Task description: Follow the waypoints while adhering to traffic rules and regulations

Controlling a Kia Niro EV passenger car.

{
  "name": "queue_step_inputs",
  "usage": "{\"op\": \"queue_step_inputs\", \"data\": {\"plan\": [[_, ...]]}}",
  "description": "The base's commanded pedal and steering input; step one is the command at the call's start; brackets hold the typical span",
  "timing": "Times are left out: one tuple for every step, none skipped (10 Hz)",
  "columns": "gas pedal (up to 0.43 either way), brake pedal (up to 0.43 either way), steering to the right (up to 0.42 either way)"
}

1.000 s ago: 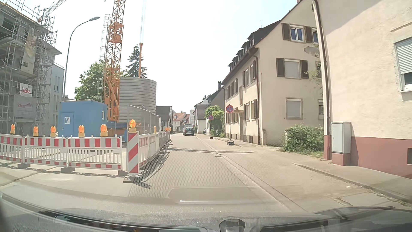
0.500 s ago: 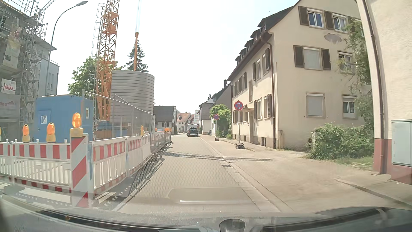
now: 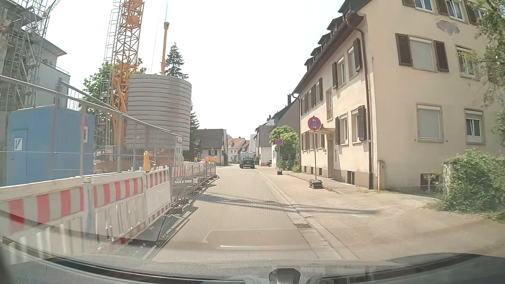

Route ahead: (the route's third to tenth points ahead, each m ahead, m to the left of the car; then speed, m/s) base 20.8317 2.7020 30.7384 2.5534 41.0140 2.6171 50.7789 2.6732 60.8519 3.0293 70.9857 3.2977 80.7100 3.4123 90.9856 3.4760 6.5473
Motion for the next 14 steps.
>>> {"op": "queue_step_inputs", "data": {"plan": [[0.098,0.000,-0.048],[0.087,0.000,-0.045],[0.087,0.000,-0.039],[0.087,0.000,-0.031],[0.087,0.000,-0.024],[0.087,0.000,-0.016],[0.087,0.000,-0.012],[0.079,0.000,-0.012],[0.079,0.000,-0.012],[0.079,0.000,-0.009],[0.079,0.000,-0.005],[0.079,0.000,-0.005],[0.079,0.000,-0.005],[0.067,0.000,-0.005]]}}
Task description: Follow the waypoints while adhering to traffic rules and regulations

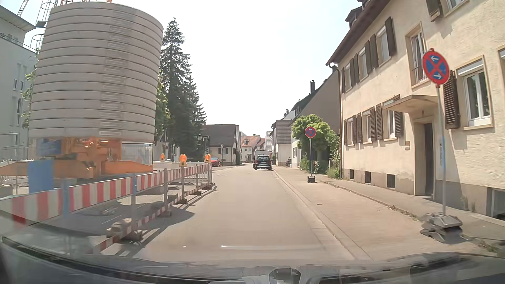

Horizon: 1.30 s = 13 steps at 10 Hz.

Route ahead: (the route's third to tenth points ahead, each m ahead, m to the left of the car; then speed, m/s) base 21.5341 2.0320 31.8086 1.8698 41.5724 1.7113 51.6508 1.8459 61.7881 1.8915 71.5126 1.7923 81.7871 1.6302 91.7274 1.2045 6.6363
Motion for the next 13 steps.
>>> {"op": "queue_step_inputs", "data": {"plan": [[0.047,0.000,-0.005],[0.039,0.000,-0.005],[0.039,0.000,-0.005],[0.039,0.000,-0.005],[0.039,0.000,-0.005],[0.039,0.000,-0.005],[0.039,0.000,-0.005],[0.039,0.000,-0.005],[0.039,0.000,-0.005],[0.039,0.000,-0.005],[0.039,0.000,-0.005],[0.039,0.000,-0.005],[0.039,0.000,-0.005]]}}
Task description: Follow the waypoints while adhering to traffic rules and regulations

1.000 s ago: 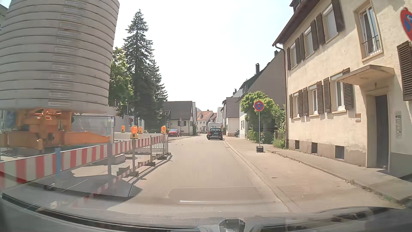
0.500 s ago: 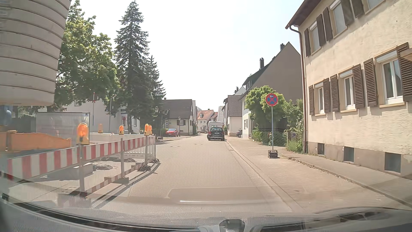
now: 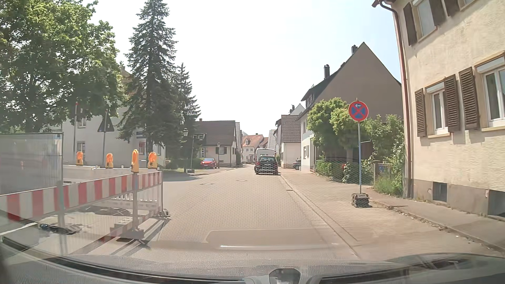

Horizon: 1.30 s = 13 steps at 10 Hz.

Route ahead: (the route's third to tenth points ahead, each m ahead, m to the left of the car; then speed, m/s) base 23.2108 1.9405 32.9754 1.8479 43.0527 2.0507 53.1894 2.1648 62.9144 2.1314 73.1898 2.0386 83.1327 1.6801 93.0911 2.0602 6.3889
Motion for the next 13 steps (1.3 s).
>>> {"op": "queue_step_inputs", "data": {"plan": [[0.039,0.000,-0.005],[0.039,0.000,-0.005],[0.039,0.000,-0.005],[0.039,0.000,-0.005],[0.039,0.000,-0.004],[0.047,0.000,-0.005],[0.047,0.000,-0.005],[0.047,0.000,-0.005],[0.047,0.000,-0.005],[0.047,0.000,-0.006],[0.059,0.000,-0.010],[0.059,0.000,-0.014],[0.067,0.000,-0.020]]}}
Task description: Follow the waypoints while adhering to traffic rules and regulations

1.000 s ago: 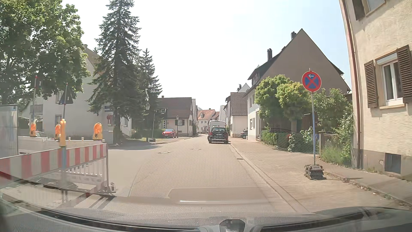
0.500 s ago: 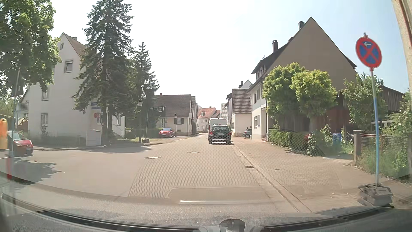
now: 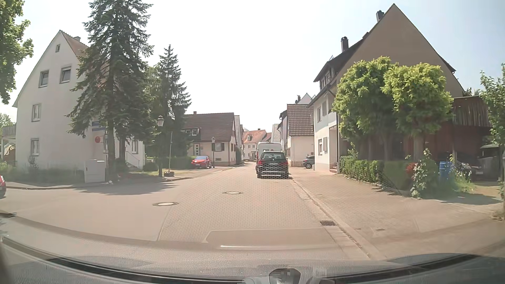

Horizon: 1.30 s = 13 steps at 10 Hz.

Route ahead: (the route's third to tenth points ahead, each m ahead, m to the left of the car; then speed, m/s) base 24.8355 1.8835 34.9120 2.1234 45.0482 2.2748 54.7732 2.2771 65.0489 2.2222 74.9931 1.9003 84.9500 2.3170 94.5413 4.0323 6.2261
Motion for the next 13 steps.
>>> {"op": "queue_step_inputs", "data": {"plan": [[0.079,0.000,-0.026],[0.079,0.000,-0.032],[0.087,0.000,-0.040],[0.098,0.000,-0.049],[0.098,0.000,-0.052],[0.098,0.000,-0.053],[0.098,0.000,-0.054],[0.098,0.000,-0.057],[0.098,0.000,-0.061],[0.098,0.000,-0.062],[0.098,0.000,-0.062],[0.098,0.000,-0.063],[0.098,0.000,-0.063]]}}
